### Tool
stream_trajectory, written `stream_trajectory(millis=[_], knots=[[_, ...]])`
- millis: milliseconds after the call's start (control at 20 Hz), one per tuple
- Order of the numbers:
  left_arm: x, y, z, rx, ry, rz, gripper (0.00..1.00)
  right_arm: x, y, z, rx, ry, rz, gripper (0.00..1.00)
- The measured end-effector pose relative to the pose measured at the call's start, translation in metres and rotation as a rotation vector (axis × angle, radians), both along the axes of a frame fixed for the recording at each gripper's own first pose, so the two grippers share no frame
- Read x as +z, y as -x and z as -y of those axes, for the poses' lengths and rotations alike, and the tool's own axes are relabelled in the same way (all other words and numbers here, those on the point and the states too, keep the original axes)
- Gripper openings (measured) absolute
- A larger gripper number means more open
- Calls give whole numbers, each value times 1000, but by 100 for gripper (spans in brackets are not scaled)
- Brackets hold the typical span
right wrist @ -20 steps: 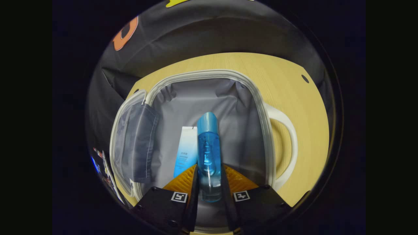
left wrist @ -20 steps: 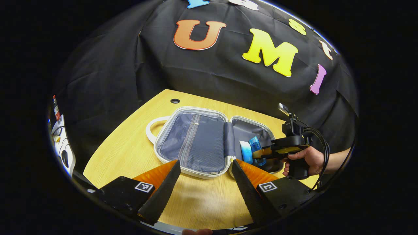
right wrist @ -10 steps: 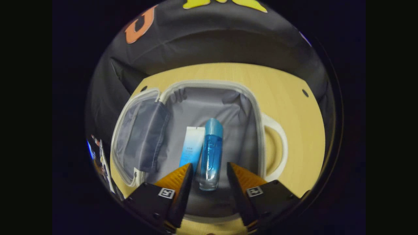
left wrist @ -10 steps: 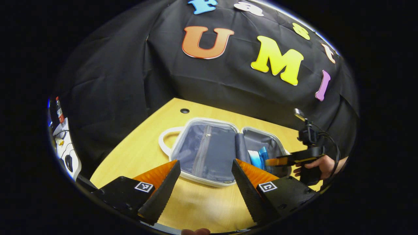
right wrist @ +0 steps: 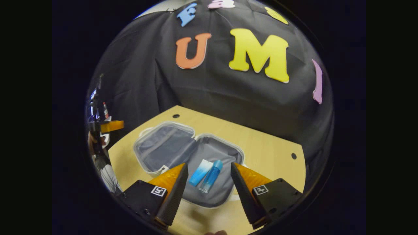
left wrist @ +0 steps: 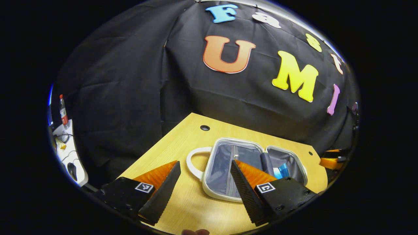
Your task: First open the suitcase, pack the skin care products into it, and then close the suitcase.
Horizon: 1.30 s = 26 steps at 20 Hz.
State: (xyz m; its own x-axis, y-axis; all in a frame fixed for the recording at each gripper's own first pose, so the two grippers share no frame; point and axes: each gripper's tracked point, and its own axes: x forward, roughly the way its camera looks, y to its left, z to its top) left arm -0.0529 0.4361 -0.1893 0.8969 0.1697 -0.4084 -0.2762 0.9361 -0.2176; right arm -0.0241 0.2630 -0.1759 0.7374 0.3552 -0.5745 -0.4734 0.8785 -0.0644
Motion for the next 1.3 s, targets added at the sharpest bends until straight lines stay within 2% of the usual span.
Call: stream_trajectory(millis=[100,200,300,400,600,800,850,950,1000,1100,1150,1250,1300], knots=[[-25,-14,-20,9,58,-22,100,13,5,18,-39,-29,-9,77],[-55,-29,-42,22,72,-67,98,22,0,43,-98,-18,15,78],[-83,-43,-59,21,64,-124,98,31,-5,73,-142,57,84,77],[-98,-64,-60,-8,95,-141,98,39,1,94,-176,99,114,77],[-126,-88,-61,-35,144,-211,96,36,15,111,-238,99,97,76],[-146,-99,-57,-78,126,-276,93,33,24,119,-279,95,82,78],[-146,-101,-54,-91,138,-279,79,33,24,121,-286,96,85,78],[-147,-104,-46,-107,151,-281,67,36,25,123,-296,90,93,78],[-146,-105,-43,-120,163,-281,55,37,26,123,-297,83,93,76],[-147,-107,-42,-126,172,-284,46,35,27,124,-304,76,86,78],[-144,-106,-42,-116,180,-288,36,35,29,124,-306,70,84,78],[-131,-109,-43,-98,204,-255,29,35,32,123,-306,59,87,76],[-120,-112,-43,-87,214,-227,22,37,33,122,-303,54,92,76]])
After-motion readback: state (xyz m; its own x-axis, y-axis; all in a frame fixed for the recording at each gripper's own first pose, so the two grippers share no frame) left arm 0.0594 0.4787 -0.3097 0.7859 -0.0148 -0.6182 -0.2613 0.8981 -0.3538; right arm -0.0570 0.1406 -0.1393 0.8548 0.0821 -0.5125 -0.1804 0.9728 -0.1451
